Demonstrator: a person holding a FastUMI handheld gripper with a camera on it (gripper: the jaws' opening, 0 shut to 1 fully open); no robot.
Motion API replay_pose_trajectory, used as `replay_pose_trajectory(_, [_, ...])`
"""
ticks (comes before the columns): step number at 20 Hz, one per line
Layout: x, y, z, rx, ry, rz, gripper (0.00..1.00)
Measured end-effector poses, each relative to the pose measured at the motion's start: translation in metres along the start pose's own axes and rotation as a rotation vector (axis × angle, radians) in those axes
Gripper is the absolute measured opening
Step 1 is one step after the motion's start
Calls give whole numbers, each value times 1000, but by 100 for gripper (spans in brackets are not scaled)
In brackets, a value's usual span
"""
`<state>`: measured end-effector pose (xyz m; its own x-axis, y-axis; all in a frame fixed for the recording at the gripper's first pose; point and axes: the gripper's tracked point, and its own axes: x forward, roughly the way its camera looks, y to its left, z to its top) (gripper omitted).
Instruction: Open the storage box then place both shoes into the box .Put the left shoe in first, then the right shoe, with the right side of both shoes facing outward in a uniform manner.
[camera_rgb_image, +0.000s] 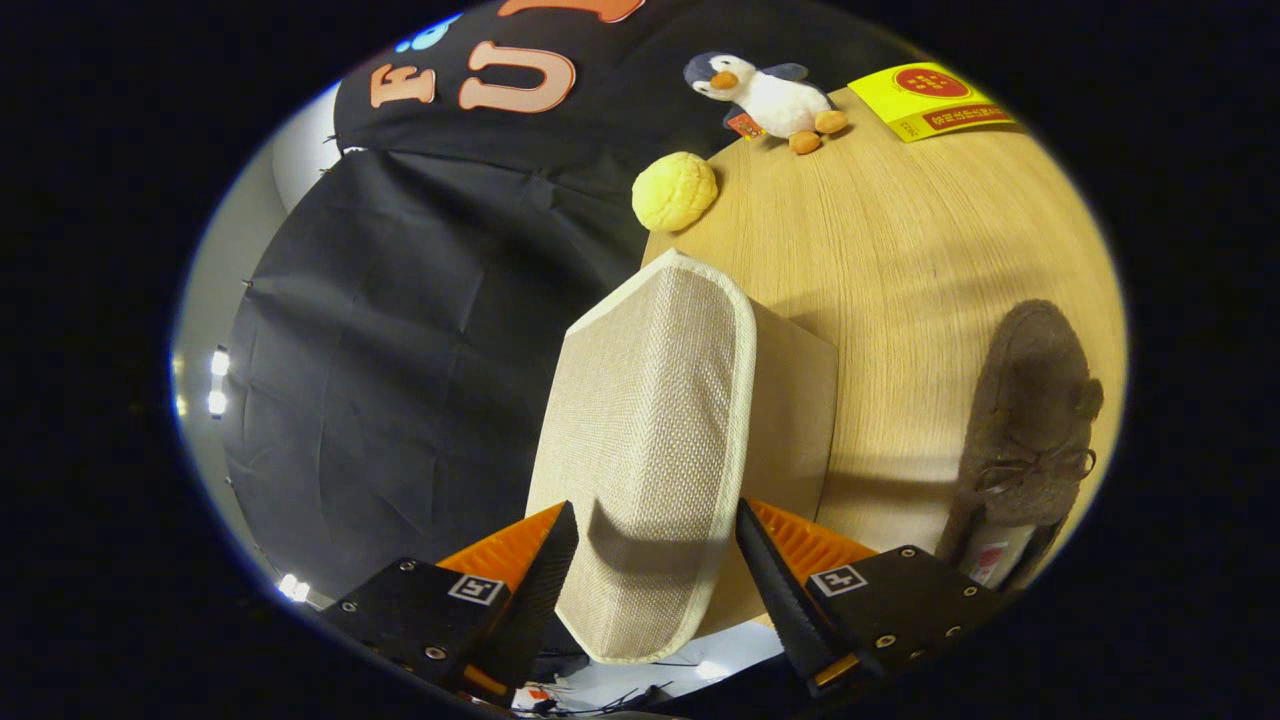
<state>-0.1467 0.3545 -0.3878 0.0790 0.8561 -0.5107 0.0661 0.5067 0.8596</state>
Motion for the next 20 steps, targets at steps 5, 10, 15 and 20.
replay_pose_trajectory(5, [-30, 27, 12, 10, -55, 60, 71])
replay_pose_trajectory(10, [-48, 82, 37, -66, -134, 118, 45])
replay_pose_trajectory(15, [-45, 147, 53, -165, -169, 134, 26])
replay_pose_trajectory(20, [-14, 212, 54, -230, -157, 187, 17])
